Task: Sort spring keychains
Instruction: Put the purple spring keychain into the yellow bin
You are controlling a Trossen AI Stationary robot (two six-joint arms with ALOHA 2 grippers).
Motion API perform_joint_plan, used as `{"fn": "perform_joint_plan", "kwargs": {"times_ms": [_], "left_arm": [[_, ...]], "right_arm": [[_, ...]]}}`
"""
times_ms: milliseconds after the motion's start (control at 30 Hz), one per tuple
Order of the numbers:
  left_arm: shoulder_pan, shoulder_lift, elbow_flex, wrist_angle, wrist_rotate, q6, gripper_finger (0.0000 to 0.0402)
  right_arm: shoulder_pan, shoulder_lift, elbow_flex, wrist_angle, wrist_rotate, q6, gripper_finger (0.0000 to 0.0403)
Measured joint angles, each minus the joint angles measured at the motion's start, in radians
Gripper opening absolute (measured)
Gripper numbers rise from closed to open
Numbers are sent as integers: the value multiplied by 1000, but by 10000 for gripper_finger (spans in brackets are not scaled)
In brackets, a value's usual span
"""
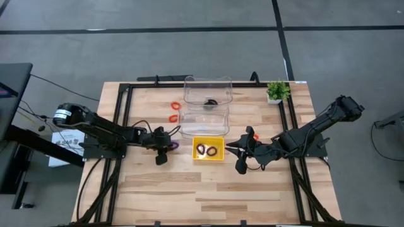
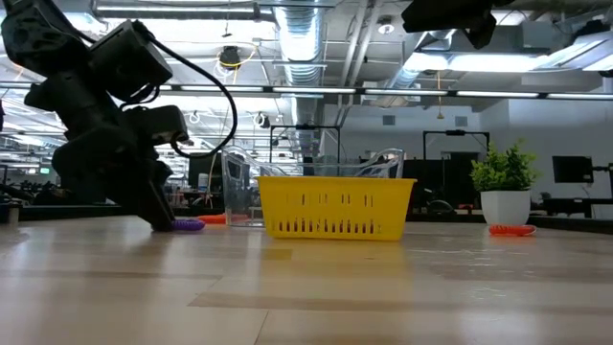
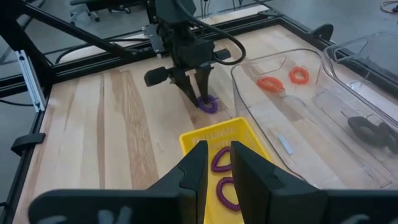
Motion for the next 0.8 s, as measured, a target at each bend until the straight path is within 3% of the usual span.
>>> {"fn": "perform_joint_plan", "kwargs": {"times_ms": [367, 800], "left_arm": [[0, -1, 0, 4, -30, -82, 20], [-41, -31, -3, -4, -31, -139, 21]], "right_arm": [[0, 0, 0, -4, 0, 25, 60], [1, 0, 0, -4, -3, 27, 60]]}}
